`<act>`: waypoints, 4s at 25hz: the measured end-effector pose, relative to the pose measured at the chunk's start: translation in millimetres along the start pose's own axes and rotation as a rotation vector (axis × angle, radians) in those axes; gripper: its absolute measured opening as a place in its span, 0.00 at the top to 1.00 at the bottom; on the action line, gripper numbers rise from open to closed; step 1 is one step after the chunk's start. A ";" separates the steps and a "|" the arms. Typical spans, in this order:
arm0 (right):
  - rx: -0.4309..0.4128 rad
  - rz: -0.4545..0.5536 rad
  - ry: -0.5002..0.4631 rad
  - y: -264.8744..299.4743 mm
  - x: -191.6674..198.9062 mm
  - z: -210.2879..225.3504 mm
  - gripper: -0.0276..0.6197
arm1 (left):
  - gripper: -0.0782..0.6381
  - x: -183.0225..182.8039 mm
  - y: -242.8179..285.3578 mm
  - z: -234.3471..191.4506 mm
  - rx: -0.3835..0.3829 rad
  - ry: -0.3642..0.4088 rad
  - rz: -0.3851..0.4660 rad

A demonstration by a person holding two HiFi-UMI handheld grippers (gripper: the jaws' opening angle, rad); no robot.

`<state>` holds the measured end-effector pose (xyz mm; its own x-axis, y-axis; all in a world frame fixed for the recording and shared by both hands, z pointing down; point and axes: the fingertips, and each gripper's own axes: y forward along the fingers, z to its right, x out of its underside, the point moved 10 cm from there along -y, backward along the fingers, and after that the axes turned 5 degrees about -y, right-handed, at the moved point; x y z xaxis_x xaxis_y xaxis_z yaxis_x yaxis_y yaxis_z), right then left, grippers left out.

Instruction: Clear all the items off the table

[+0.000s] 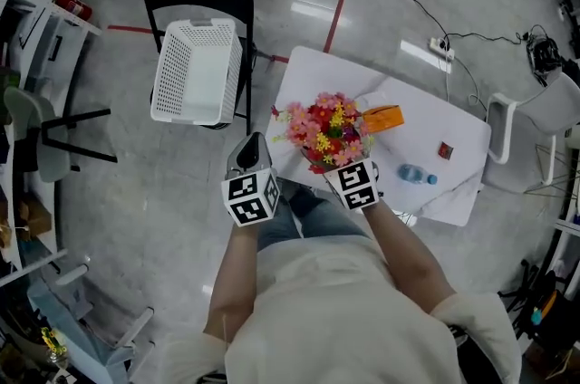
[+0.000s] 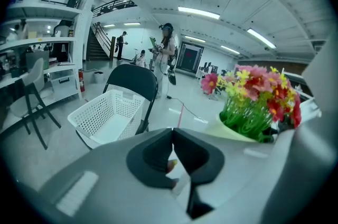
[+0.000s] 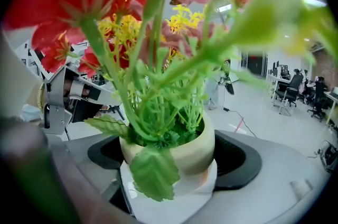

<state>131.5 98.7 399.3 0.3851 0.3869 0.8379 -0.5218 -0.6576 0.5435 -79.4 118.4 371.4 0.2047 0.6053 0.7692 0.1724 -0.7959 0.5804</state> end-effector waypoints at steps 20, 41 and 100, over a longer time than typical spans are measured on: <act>-0.080 0.026 -0.093 4.4 -53.5 -6.7 0.18 | 0.88 -37.3 -22.0 -24.3 -0.038 -0.003 0.067; -0.087 0.033 -0.048 131.4 -153.1 -78.6 0.18 | 0.88 -120.4 9.4 -170.0 -0.014 0.010 0.058; 0.102 -0.160 0.164 462.9 -141.8 -147.5 0.18 | 0.88 -141.8 159.7 -379.5 0.078 -0.039 -0.116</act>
<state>-276.9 -165.2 539.6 0.3239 0.5858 0.7430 -0.3814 -0.6378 0.6691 -446.6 -99.7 456.5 0.2158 0.6943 0.6866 0.2715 -0.7181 0.6408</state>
